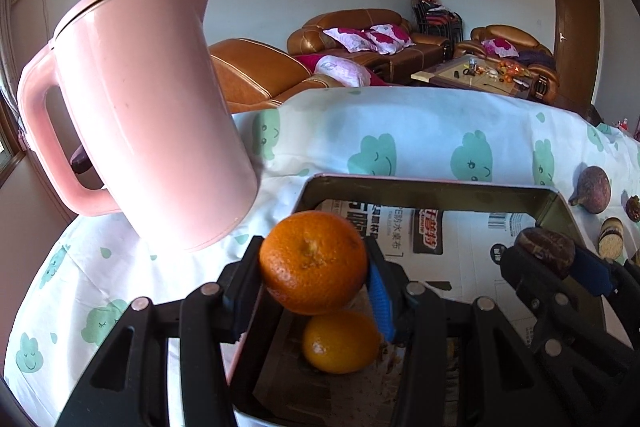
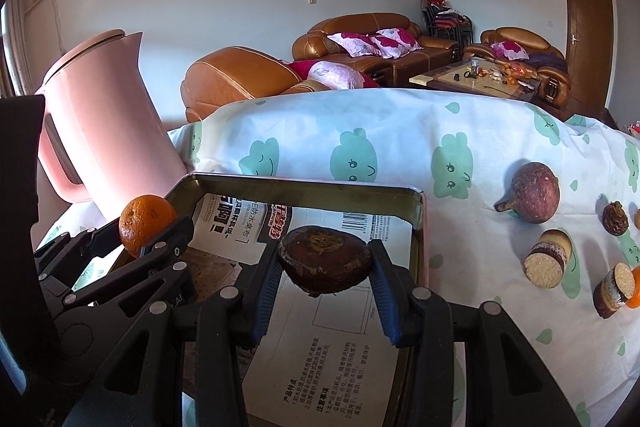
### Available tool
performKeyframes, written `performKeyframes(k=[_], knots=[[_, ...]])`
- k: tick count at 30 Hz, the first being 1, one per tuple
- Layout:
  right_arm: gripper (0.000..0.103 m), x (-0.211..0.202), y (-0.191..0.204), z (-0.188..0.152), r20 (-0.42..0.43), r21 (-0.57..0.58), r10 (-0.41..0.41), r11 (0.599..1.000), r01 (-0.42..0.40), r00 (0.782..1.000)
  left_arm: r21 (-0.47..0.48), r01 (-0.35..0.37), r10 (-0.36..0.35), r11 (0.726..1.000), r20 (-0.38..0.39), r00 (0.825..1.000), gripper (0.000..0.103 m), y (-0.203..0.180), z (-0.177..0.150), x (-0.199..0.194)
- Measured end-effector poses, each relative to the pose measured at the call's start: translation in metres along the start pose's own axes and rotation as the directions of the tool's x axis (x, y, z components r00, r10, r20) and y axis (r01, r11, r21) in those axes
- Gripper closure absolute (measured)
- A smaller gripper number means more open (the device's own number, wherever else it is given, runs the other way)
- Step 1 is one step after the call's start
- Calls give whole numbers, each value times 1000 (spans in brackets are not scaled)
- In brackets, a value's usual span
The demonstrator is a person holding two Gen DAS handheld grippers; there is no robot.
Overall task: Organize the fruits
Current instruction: 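Lower the orange into the tin with the left gripper while the right releases the brown fruit there, then withdraw both open grippers from the tin toward the remaining items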
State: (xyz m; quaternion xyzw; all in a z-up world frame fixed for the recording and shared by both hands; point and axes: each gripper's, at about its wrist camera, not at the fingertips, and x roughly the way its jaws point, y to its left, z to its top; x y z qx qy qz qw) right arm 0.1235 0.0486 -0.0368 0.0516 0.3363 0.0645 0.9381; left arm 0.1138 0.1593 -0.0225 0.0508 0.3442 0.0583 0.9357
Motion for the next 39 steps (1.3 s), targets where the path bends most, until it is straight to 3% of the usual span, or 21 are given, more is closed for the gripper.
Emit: performKeyframes(k=[9, 11, 13, 18, 21, 23, 28, 33, 39], knots=[[57, -5, -5, -1, 5, 13, 49, 999, -49, 999, -9, 4, -4, 1000, 1, 1000, 51, 0, -1, 0], [57, -7, -8, -2, 7, 18, 68, 998, -68, 998, -25, 14, -14, 1000, -6, 1000, 45, 1, -1, 0], [56, -9, -12, -2, 13, 30, 99, 995, -99, 995, -49, 15, -15, 999, -7, 1000, 31, 4, -1, 0], [52, -12, -21, -1, 22, 71, 161, 984, -162, 987, -67, 23, -22, 997, 26, 999, 18, 7, 1, -6], [44, -16, -28, -1, 43, 107, 192, 975, -195, 981, -91, 38, -33, 995, 60, 998, 4, 12, 5, -12], [35, -23, -31, 0, 80, 123, 200, 970, -209, 977, -111, 45, -35, 993, 96, 995, 1, 15, 6, -18], [29, -36, -31, 2, 145, 111, 170, 976, -186, 975, -121, 58, -42, 991, 134, 990, 0, 13, 7, -22], [29, -47, -37, 2, 170, 95, 65, 992, -82, 983, -108, 32, -17, 994, 139, 990, 0, 6, 4, -22], [29, -53, -62, -1, 151, 115, -14, 993, -3, 988, -143, 118, -101, 983, 123, 987, 0, 0, 0, -28]])
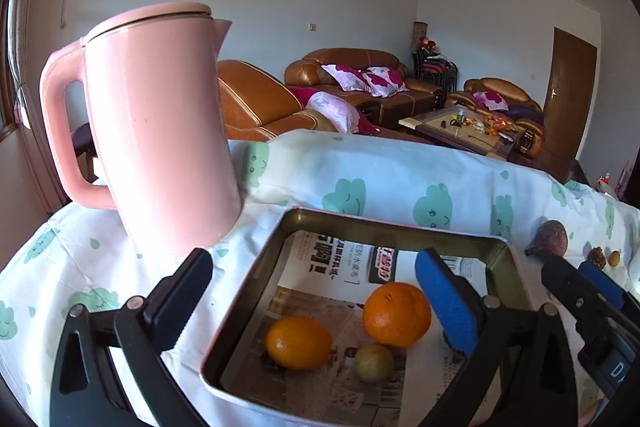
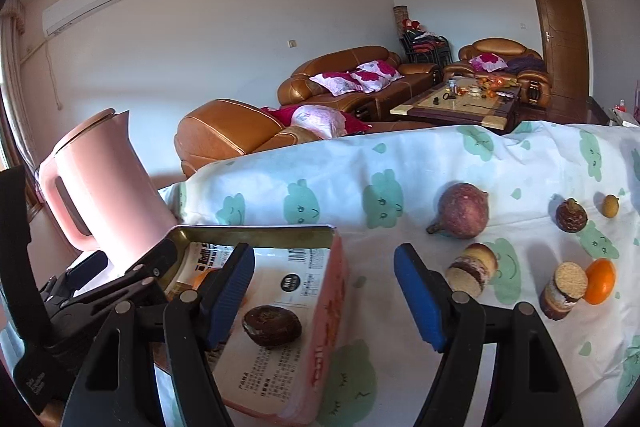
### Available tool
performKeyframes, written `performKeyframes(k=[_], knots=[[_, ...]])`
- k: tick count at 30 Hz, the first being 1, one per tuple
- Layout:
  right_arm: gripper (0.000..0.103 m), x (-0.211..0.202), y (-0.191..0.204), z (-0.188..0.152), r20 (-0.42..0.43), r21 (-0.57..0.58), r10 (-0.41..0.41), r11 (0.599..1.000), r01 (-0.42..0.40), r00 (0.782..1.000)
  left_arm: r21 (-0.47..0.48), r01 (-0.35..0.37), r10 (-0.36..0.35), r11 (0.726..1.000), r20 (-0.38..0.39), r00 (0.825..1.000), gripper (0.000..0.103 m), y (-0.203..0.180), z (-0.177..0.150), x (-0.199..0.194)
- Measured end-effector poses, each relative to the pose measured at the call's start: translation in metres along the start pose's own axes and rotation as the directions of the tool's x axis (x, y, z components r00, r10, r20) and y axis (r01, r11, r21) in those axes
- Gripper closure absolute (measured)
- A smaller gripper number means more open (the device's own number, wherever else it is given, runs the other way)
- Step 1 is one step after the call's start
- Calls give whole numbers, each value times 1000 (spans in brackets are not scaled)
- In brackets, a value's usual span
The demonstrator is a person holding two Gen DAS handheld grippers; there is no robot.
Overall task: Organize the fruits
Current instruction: 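Withdraw both open grippers from the tin toward the remaining items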
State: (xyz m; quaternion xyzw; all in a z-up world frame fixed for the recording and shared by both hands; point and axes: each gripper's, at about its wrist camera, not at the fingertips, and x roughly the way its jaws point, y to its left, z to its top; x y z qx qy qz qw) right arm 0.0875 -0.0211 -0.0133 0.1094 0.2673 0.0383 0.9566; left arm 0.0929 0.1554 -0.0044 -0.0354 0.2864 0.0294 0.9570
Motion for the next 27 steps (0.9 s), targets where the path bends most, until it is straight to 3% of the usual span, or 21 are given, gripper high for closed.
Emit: performKeyframes(k=[3, 7, 14, 19, 27], knots=[[29, -2, -12, -1, -11, 11, -14, 1000, 14, 1000, -27, 35, -35, 999, -24, 999, 0, -2, -3, 1], [29, -6, -19, -3, -20, -2, -22, 1000, 22, 1000, -25, 19, -19, 1000, -14, 1000, 0, -6, -8, 0], [29, -20, -35, -7, -22, -26, -41, 999, 41, 999, 5, 24, -24, 1000, 57, 998, 0, -19, -16, -15], [29, -33, -65, -7, -24, -12, -75, 997, 75, 997, 4, 48, -48, 999, 105, 993, 0, -32, -22, -31], [29, -52, -127, -6, -41, 32, -143, 989, 145, 989, 39, 100, -104, 994, 92, 990, 0, -69, -35, -46]])
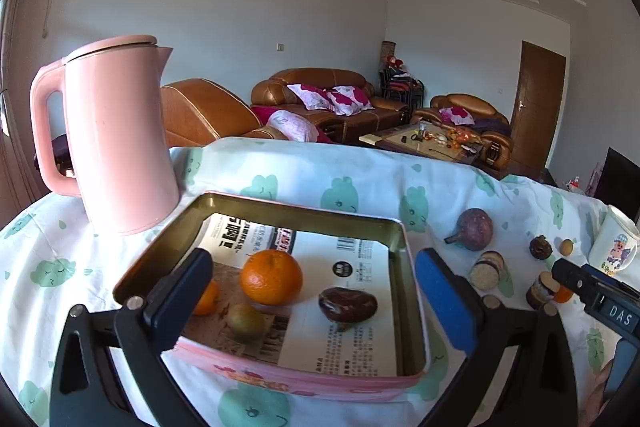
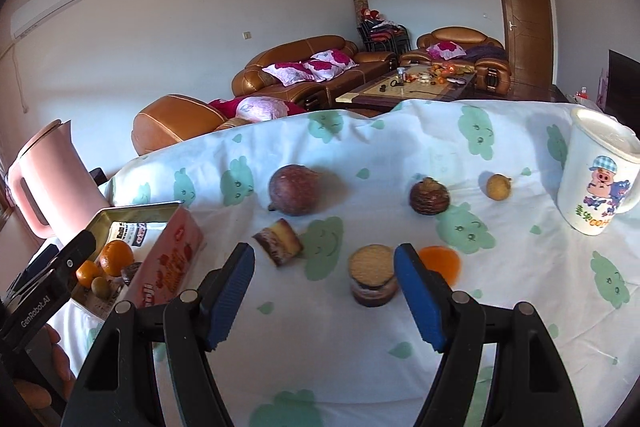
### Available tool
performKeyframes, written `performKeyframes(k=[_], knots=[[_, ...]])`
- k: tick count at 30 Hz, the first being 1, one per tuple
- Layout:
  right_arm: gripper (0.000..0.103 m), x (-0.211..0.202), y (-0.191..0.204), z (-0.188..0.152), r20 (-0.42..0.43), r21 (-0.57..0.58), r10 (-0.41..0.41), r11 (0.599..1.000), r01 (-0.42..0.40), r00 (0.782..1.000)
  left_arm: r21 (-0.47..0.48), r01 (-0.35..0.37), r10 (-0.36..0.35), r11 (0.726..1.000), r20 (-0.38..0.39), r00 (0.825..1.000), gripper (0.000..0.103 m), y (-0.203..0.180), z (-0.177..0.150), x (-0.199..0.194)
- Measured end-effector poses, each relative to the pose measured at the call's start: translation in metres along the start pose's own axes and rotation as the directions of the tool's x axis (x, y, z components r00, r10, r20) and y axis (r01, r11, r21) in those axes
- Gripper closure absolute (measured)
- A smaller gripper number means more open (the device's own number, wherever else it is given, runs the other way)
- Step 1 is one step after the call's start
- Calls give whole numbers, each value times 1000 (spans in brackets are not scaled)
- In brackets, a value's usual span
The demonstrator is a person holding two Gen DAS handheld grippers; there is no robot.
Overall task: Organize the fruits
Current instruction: 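Withdraw both open grippers from the tin toward the remaining items, then grasp a small orange with the right gripper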
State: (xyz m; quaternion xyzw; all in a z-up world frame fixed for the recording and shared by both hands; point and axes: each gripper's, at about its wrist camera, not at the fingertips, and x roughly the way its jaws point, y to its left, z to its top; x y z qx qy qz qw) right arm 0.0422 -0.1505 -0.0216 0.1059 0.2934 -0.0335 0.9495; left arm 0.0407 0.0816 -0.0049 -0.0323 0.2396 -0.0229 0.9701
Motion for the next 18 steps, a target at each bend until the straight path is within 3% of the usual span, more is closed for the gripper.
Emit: performKeyframes(k=[10, 15, 18], knots=[[29, -12, -96, 9, -18, 98, -108, 989, 109, 994, 49, 90, -88, 995, -39, 995, 0, -59, -9, -6], [29, -8, -119, 10, -64, 130, -75, 988, 83, 995, 130, 144, -135, 981, -71, 988, 0, -98, -15, -5], [29, 0, -109, 8, -105, 86, 7, 996, 2, 994, 173, 162, -148, 972, -91, 985, 0, -117, -17, -3]])
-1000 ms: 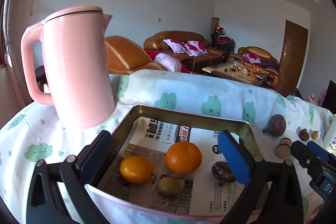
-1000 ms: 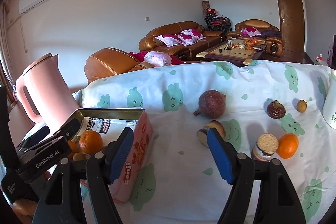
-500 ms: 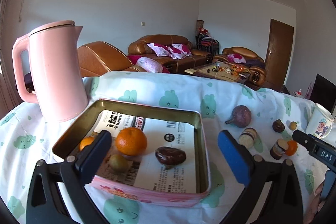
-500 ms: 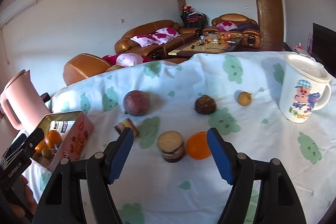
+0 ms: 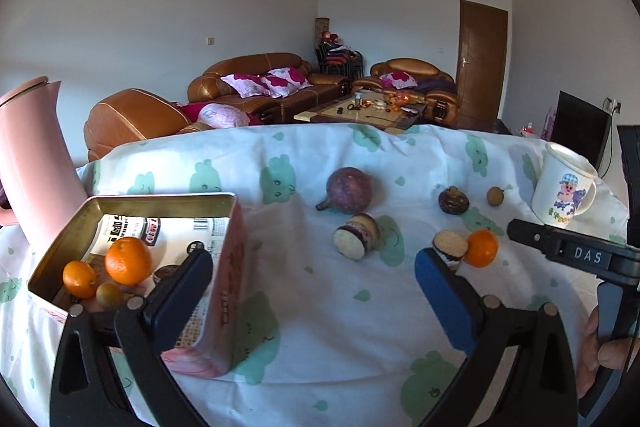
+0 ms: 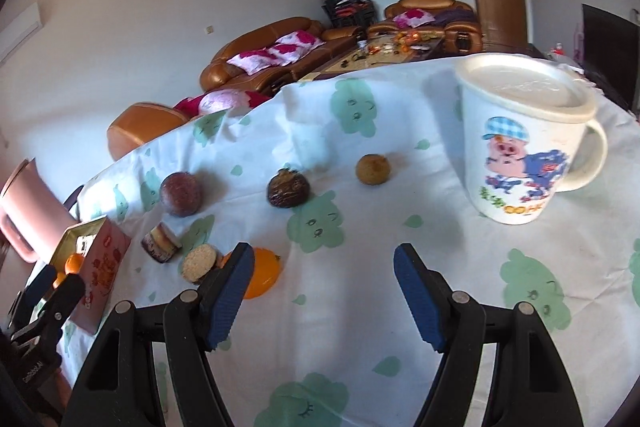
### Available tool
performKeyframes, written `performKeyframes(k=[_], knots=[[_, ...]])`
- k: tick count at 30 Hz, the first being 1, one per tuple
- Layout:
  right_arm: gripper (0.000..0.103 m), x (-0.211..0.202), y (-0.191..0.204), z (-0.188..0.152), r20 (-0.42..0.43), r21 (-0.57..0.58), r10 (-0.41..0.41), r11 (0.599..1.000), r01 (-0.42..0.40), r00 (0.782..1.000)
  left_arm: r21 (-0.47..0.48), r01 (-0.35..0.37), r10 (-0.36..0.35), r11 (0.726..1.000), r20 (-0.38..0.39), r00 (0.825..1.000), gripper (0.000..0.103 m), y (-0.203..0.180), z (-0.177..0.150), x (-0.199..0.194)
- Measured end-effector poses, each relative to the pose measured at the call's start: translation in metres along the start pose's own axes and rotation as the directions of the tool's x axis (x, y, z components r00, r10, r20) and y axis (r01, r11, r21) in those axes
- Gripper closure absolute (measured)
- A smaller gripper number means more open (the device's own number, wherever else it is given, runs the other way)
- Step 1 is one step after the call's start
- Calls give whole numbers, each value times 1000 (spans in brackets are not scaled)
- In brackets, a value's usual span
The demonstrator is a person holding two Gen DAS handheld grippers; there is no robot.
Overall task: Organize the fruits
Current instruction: 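Grasp a small orange with the right gripper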
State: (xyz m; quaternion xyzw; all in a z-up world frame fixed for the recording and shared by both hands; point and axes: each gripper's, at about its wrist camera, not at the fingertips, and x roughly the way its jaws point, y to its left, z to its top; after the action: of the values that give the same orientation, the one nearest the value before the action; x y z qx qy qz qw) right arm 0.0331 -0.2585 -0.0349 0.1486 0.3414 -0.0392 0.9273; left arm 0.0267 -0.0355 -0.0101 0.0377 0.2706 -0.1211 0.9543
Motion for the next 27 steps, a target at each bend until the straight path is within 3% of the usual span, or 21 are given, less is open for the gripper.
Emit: performKeyframes(k=[4, 8, 18, 20, 21, 23, 25, 27], knots=[[30, 10, 28, -4, -38, -124, 23, 992, -28, 999, 13, 7, -6, 1000, -20, 1000, 0, -9, 2, 5], [37, 17, 42, -2, -33, -207, -54, 977, 46, 998, 14, 8, -8, 1000, -27, 1000, 0, -12, 2, 6], [37, 42, 48, -4, -171, -220, 15, 974, -53, 985, 24, 1, 1, 1000, -55, 998, 0, -18, 3, 13], [44, 43, 45, -3, -170, -212, 19, 976, -55, 985, 25, 8, -6, 1000, -67, 998, 0, -20, 4, 16], [53, 42, 45, -2, -171, -215, 29, 974, -66, 985, 29, 11, -9, 1000, -71, 997, 0, -22, 5, 18], [61, 38, 47, -2, -177, -215, 50, 973, -88, 983, 43, 16, -12, 999, -77, 997, 0, -28, 6, 20], [63, 34, 48, -3, -171, -217, 42, 973, -79, 984, 52, 23, -19, 998, -76, 997, 2, -33, 8, 23], [63, 31, 40, -3, -185, -172, 87, 978, -120, 979, 42, 34, -30, 999, -90, 995, 2, -34, 11, 26]])
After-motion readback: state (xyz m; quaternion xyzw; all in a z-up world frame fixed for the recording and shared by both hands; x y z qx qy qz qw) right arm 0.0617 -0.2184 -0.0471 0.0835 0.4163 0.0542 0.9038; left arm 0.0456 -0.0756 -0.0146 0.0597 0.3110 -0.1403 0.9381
